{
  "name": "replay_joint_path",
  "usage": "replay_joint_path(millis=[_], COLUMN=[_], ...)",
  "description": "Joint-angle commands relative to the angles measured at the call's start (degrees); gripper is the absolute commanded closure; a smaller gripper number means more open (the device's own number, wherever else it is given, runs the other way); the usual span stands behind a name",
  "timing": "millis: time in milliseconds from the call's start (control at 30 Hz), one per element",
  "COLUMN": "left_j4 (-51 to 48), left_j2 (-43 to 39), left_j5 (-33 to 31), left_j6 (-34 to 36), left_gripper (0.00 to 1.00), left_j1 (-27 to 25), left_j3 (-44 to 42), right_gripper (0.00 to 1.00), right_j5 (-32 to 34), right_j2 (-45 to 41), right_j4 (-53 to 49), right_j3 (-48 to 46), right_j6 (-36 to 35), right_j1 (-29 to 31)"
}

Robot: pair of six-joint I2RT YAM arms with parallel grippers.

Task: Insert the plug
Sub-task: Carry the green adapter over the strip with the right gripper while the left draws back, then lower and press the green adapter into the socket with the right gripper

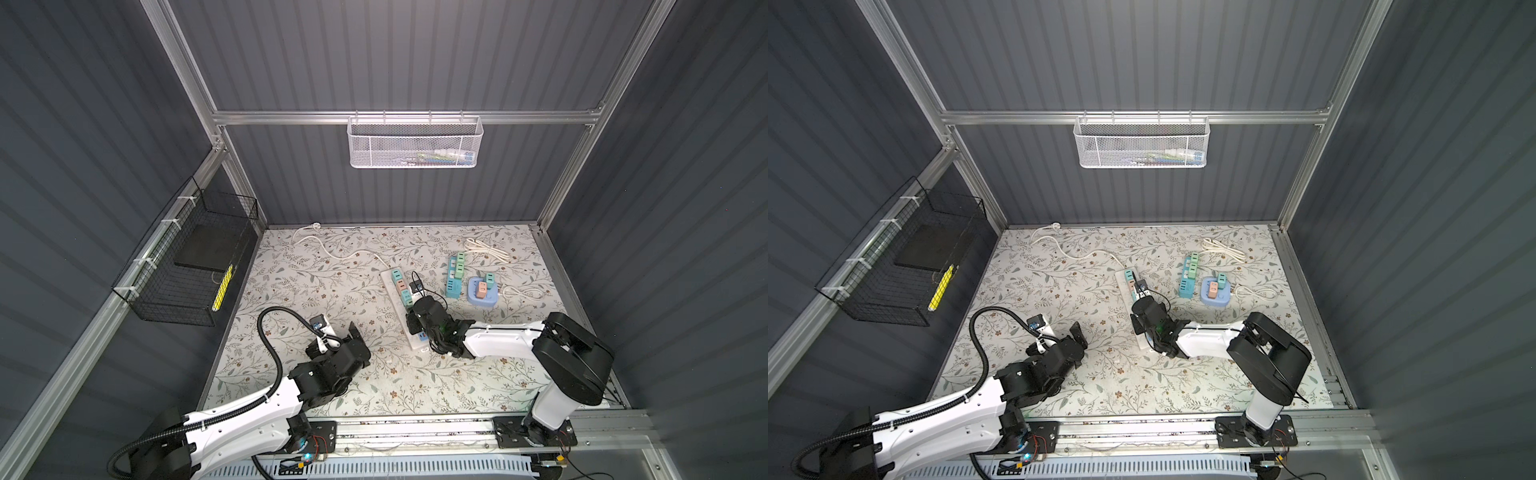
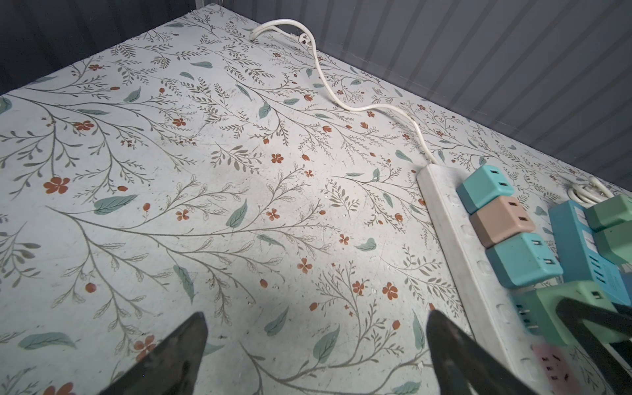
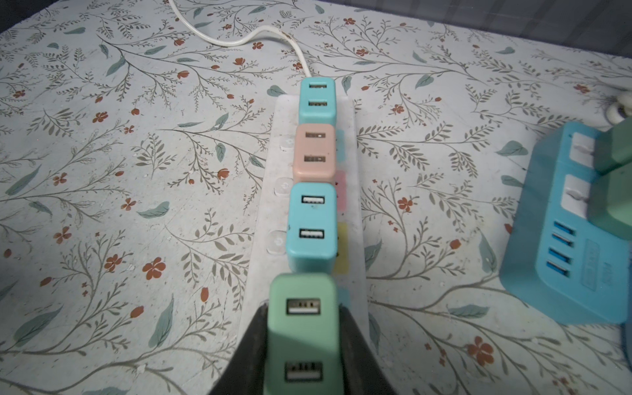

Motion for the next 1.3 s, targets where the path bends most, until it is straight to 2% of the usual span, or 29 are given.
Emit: replay_joint_path(millis=[0, 533, 967, 1267], left_j4=[-0.4, 0.1, -0.1, -3.6], left_j2=[-0.9, -0.2, -0.1, -4.9], left_j5=[-1.7, -1.8, -1.9, -1.8], left_j6=[1.1, 1.5, 1.5, 2.0], left_gripper=[0.00, 0.00, 0.00, 0.00], left_j1=[0.3, 0.3, 0.3, 0.3], left_j3=[-0.4, -0.3, 0.0, -0.3], right_gripper=[0.78, 0.78, 0.77, 0.78], right_j5=[2.2, 0.8, 1.3, 0.1], right_j2=[-0.1, 2.6, 5.9, 9.0], right_j4=[-0.5, 0.0, -6.3, -15.5], right_j3=[-0.9, -0.8, 0.1, 5.4], right_j6=[0.8, 2.8, 5.6, 7.0], right_j1=[0.0, 0.1, 1.9, 2.8])
